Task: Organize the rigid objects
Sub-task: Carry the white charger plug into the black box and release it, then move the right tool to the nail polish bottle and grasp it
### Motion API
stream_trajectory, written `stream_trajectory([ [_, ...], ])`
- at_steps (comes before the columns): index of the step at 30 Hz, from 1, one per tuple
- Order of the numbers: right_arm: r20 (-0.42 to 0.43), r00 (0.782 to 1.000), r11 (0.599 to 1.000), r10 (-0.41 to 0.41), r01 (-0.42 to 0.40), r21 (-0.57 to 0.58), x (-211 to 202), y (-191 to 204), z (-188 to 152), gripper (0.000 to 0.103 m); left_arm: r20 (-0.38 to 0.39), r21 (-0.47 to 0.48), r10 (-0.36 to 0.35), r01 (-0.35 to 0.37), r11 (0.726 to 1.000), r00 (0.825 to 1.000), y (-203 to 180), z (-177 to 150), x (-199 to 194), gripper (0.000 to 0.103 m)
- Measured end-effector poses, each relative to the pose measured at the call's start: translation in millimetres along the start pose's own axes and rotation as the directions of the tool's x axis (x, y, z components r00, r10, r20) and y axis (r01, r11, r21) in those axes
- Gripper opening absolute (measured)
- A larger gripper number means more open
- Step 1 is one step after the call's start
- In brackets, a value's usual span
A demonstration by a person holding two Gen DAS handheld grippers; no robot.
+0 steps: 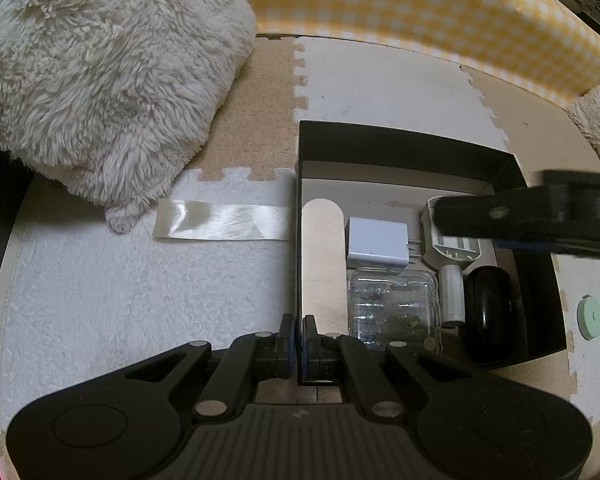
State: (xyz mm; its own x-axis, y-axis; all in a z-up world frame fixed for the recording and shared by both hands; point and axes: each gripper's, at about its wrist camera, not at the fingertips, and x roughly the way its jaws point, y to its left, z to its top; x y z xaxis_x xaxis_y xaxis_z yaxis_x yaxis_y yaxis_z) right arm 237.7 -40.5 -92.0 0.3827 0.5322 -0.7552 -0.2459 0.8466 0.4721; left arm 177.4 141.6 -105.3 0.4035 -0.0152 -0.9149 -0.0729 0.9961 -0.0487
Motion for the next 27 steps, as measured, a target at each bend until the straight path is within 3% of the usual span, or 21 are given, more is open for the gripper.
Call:
stream_trajectory([
  [9, 0.101, 0.995, 0.998, 0.006, -0.001, -0.056, -61, -11, 8, 0.103, 0.000, 0.001, 0.001, -0.001, 1.000, 1.000, 0, 0, 0, 0.003],
  [18, 0.219, 0.972, 0.988, -0.081, 0.107, -0.109, -108, -45, 16, 0.103, 0.000, 0.002, 0.003, -0.003, 1.000, 1.000, 0, 1, 0, 0.003],
  [22, 0.283, 0.947, 0.974, -0.153, 0.193, -0.120, -122, -72, 18, 0.103, 0.000, 0.005, 0.006, -0.006, 1.000, 1.000, -1, 1, 0, 0.003],
  [27, 0.305, 0.921, 0.948, -0.244, 0.292, -0.124, -125, -107, 19, 0.103, 0.000, 0.006, 0.008, -0.008, 1.000, 1.000, -1, 0, 0, 0.003],
])
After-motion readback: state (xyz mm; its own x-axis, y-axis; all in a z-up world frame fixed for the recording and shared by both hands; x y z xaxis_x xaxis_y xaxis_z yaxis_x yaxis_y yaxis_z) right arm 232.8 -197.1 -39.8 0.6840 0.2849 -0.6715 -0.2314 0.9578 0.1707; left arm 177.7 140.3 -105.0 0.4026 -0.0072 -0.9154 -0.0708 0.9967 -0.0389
